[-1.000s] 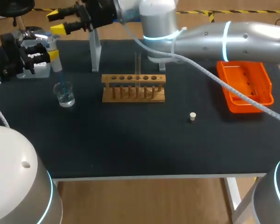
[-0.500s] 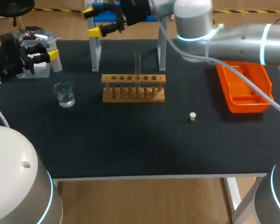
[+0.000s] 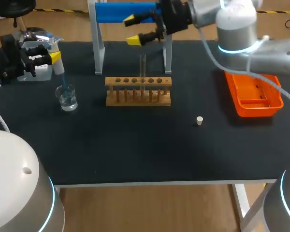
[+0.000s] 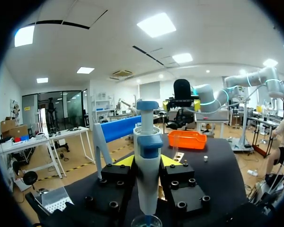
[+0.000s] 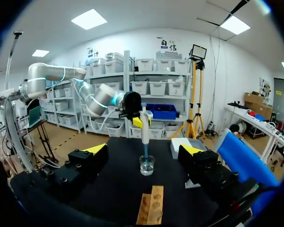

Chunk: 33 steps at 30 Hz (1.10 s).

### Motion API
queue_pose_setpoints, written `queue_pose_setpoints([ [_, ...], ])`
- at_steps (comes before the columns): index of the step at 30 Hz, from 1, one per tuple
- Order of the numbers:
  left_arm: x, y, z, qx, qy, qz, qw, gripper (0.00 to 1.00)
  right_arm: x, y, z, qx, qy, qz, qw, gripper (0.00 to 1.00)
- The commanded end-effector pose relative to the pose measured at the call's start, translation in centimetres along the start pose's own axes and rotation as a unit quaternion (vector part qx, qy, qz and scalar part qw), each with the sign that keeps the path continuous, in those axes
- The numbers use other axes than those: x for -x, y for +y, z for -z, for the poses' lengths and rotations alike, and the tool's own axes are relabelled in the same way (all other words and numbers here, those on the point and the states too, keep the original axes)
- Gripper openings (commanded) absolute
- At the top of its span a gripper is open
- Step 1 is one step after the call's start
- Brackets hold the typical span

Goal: Invert the test tube, pick up the pipette, mount the tip to pipette, aspirate from beaker and dispense into the tube, eject the tip, return the pipette, and cap with the stopper.

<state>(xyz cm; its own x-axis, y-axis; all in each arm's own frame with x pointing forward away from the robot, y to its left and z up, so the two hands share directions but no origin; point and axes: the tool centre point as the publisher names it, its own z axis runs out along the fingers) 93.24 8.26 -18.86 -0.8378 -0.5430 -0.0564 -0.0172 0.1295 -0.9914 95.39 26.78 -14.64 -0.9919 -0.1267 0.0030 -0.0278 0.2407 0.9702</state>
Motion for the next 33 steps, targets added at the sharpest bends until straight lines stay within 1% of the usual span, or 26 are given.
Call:
queue_pose_setpoints([
  [1,0.0,0.0,0.0,0.0,0.0,0.0,1.0,0.0,-0.5,-1.6,2.6,0.005,-0.032,-0.001,0.999,1.0],
  [2,0.0,0.0,0.0,0.0,0.0,0.0,1.0,0.0,-0.4,-2.0,2.8,0.0,-0.037,0.001,0.999,1.0],
  [7,0.0,0.0,0.0,0.0,0.0,0.0,1.0,0.0,-0.1,-3.6,4.2,0.005,-0.04,0.0,0.999,1.0],
  [9,0.0,0.0,0.0,0.0,0.0,0.0,1.0,0.0,-0.1,-4.3,4.5,-0.004,-0.04,0.003,0.999,1.0],
  [15,0.0,0.0,0.0,0.0,0.0,0.0,1.0,0.0,-0.1,-6.1,5.2,-0.01,-0.044,0.001,0.999,1.0],
  [17,0.0,0.0,0.0,0.0,0.0,0.0,1.0,0.0,0.0,-6.6,5.2,-0.012,-0.045,0.002,0.999,1.0],
  [24,0.0,0.0,0.0,0.0,0.0,0.0,1.0,0.0,0.5,-9.1,4.8,-0.042,-0.051,0.016,0.998,1.0],
  [28,0.0,0.0,0.0,0.0,0.0,0.0,1.0,0.0,0.7,-10.6,4.5,-0.041,-0.051,0.016,0.998,1.0],
  [33,0.0,0.0,0.0,0.0,0.0,0.0,1.0,0.0,1.0,-12.3,3.9,-0.052,-0.049,0.012,0.997,1.0],
])
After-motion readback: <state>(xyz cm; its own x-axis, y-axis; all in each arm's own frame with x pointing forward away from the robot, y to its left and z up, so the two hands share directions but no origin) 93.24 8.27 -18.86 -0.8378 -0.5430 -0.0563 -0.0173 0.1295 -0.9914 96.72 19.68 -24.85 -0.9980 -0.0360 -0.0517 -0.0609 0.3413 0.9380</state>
